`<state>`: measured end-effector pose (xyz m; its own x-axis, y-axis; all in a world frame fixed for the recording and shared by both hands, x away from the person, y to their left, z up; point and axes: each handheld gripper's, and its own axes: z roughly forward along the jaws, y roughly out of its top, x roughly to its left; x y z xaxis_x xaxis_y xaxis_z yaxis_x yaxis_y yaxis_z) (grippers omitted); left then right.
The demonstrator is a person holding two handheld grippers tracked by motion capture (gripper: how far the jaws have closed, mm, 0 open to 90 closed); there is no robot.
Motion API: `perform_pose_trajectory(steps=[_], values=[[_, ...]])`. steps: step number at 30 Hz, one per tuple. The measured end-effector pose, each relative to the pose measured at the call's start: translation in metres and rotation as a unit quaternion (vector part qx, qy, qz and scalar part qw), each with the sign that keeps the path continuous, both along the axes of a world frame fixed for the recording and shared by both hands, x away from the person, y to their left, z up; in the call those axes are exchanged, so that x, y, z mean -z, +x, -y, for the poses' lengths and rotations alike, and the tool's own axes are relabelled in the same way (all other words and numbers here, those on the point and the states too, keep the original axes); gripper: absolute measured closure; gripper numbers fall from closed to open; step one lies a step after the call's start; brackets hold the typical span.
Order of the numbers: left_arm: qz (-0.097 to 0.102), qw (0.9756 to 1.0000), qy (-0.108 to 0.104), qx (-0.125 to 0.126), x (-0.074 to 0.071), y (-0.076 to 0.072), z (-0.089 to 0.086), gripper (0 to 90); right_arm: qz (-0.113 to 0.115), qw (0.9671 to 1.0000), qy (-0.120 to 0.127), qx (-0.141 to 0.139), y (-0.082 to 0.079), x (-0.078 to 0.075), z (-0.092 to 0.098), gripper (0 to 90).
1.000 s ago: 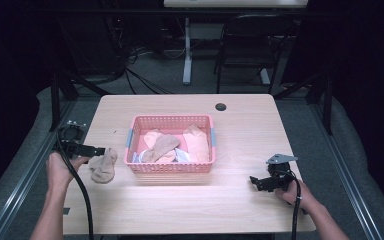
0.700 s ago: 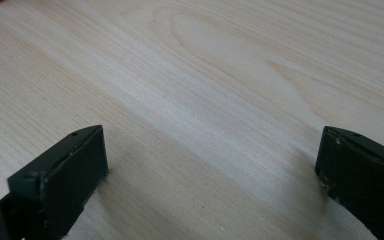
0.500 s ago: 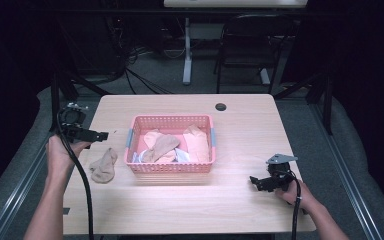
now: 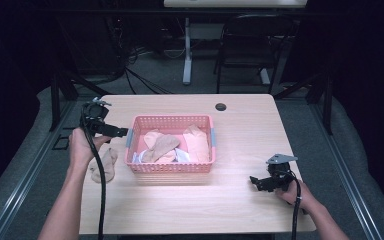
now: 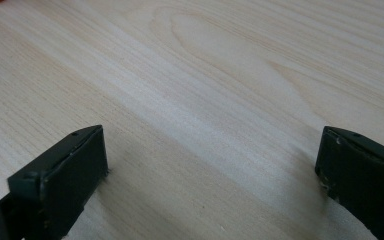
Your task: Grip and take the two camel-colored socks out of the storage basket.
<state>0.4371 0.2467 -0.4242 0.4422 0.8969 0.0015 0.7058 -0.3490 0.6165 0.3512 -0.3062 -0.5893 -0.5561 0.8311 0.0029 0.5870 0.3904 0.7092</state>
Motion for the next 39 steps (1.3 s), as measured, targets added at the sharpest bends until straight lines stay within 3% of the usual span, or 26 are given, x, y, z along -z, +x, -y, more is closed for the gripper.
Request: perform_pose_trajectory(steps=[10, 21, 32, 34, 39], values=[[-0.023, 0.9988, 0.014, 0.04, 0.011, 0.013, 0.034, 0.2, -0.001, 1.0, 0.0, 0.0, 0.0, 0.0, 0.0, 0.0], [-0.067, 0.9942, 0.034, 0.077, 0.033, 0.027, 0.07, 3.1, -0.001, 1.0, 0.0, 0.001, 0.0, 0.0, 0.0, 0.0], [-0.108, 0.9889, 0.043, 0.092, 0.056, 0.036, 0.093, 25.4, -0.001, 1.0, 0.0, 0.001, 0.0, 0.0, 0.0, 0.0], [-0.127, 0.9864, 0.045, 0.094, 0.063, 0.038, 0.097, 31.1, 0.0, 1.0, 0.0, 0.0, 0.0, 0.0, 0.0, 0.0], [-0.153, 0.9828, 0.049, 0.091, 0.077, 0.041, 0.105, 40.3, 0.0, 1.0, 0.0, 0.0, 0.0, 0.0, 0.0, 0.0]])
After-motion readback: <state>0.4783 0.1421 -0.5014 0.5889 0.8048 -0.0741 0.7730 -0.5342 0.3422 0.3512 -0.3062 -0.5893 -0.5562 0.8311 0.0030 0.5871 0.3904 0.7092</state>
